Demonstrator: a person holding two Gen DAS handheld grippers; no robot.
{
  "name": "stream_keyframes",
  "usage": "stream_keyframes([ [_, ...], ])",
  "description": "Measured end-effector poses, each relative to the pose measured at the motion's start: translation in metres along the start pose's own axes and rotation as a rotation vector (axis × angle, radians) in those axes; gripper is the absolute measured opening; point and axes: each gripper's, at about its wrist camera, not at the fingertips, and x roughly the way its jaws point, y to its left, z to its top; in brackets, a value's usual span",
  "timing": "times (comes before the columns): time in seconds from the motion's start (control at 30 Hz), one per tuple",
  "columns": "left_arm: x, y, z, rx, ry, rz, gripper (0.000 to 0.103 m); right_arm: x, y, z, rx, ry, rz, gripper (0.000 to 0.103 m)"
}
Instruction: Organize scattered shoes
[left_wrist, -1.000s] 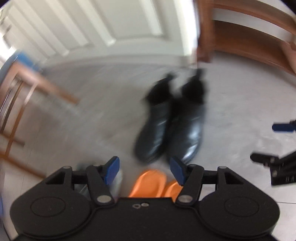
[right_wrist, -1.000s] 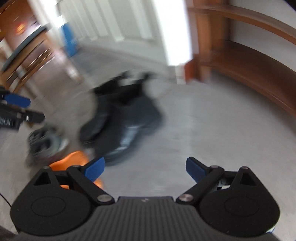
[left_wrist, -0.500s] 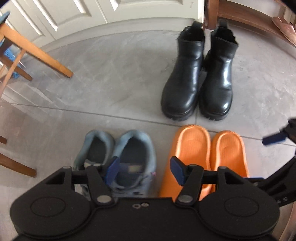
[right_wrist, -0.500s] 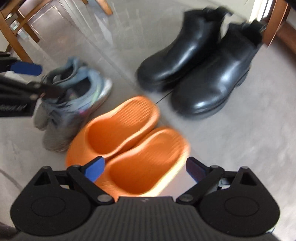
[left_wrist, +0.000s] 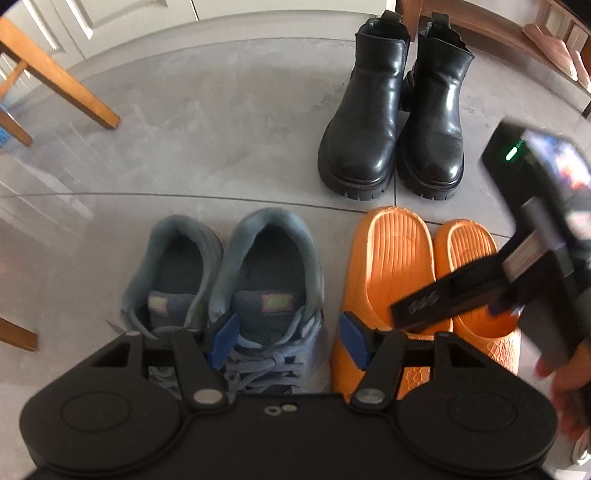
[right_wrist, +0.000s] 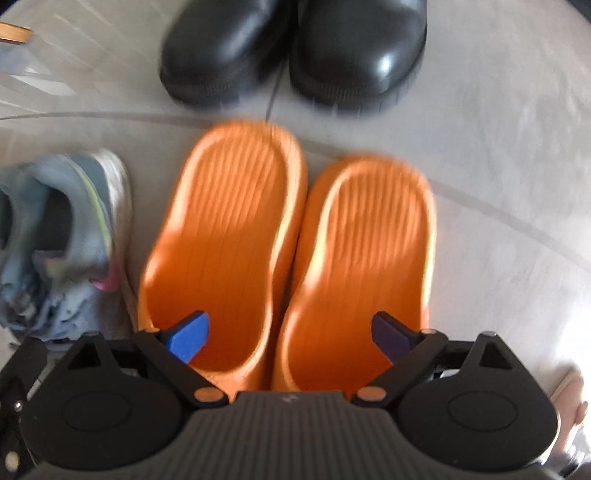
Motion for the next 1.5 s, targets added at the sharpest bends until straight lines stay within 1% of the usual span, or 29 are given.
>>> stream_keyframes([
  [0.07, 0.000, 0.004, -0.002, -0.014, -0.014, -0.005, 0.061, 0.013, 0.003, 0.002, 0.030, 0.051, -0.013, 0.095],
  [0.17, -0.003, 0.013, -0.007, -0.040, -0.027, -0.012, 0.061, 0.016, -0.001, 0.008, 0.020, 0.075, 0.014, 0.095],
  [0.23, -0.004, 0.017, -0.010, -0.053, -0.028, -0.013, 0.061, 0.014, -0.004, 0.010, -0.004, 0.101, 0.042, 0.087],
  [0.27, -0.004, 0.018, -0.011, -0.059, -0.027, -0.013, 0.061, 0.012, -0.008, 0.011, 0.004, 0.100, 0.050, 0.084],
  [0.33, -0.004, 0.021, -0.014, -0.072, -0.026, -0.013, 0.061, 0.006, -0.020, 0.012, 0.035, 0.095, 0.061, 0.057],
  [0.37, -0.004, 0.023, -0.015, -0.077, -0.025, -0.010, 0.061, 0.003, -0.032, 0.013, 0.084, 0.112, 0.116, 0.052],
  [0.4, -0.003, 0.024, -0.016, -0.080, -0.022, -0.005, 0.061, 0.000, -0.039, 0.012, 0.106, 0.125, 0.156, 0.030],
  [0.43, -0.003, 0.025, -0.016, -0.084, -0.022, -0.002, 0.061, -0.003, -0.038, 0.009, 0.090, 0.125, 0.152, 0.026],
  [0.5, -0.003, 0.025, -0.015, -0.091, -0.025, -0.001, 0.061, -0.009, -0.021, -0.001, -0.001, 0.086, 0.103, 0.026],
  [0.6, -0.005, 0.028, -0.015, -0.101, -0.038, -0.007, 0.061, -0.011, 0.003, -0.007, -0.089, 0.079, 0.057, 0.026],
  [0.67, -0.009, 0.029, -0.016, -0.107, -0.050, 0.008, 0.061, -0.012, 0.004, -0.006, -0.102, 0.068, 0.063, 0.026],
  [0.7, -0.010, 0.031, -0.016, -0.114, -0.055, 0.011, 0.061, -0.014, -0.002, -0.007, -0.093, 0.061, 0.082, 0.026],
  [0.77, -0.011, 0.033, -0.016, -0.130, -0.052, 0.005, 0.061, -0.019, -0.017, -0.009, -0.051, 0.042, 0.131, 0.025],
  [0.87, -0.010, 0.030, -0.016, -0.114, -0.040, 0.022, 0.061, -0.028, -0.042, -0.015, 0.040, 0.006, 0.188, 0.025],
  [0.97, -0.009, 0.026, -0.016, -0.112, -0.036, 0.022, 0.061, -0.043, -0.056, -0.013, 0.071, -0.019, 0.207, 0.024],
  [1.1, -0.008, 0.012, -0.012, -0.081, -0.028, 0.026, 0.061, -0.065, -0.075, -0.006, 0.073, -0.041, 0.220, 0.023],
  [1.27, -0.011, -0.010, -0.001, -0.046, -0.035, 0.025, 0.061, -0.096, -0.121, 0.005, 0.092, -0.055, 0.205, 0.022],
  [1.33, -0.013, -0.019, 0.003, -0.033, -0.040, 0.036, 0.061, -0.112, -0.149, 0.013, 0.104, -0.068, 0.199, 0.022],
  [1.43, -0.014, -0.036, 0.011, -0.019, -0.034, 0.047, 0.061, -0.128, -0.176, 0.027, 0.082, -0.095, 0.164, 0.022],
  [1.5, -0.014, -0.048, 0.016, -0.009, -0.029, 0.059, 0.061, -0.139, -0.210, 0.046, 0.089, -0.130, 0.117, 0.022],
])
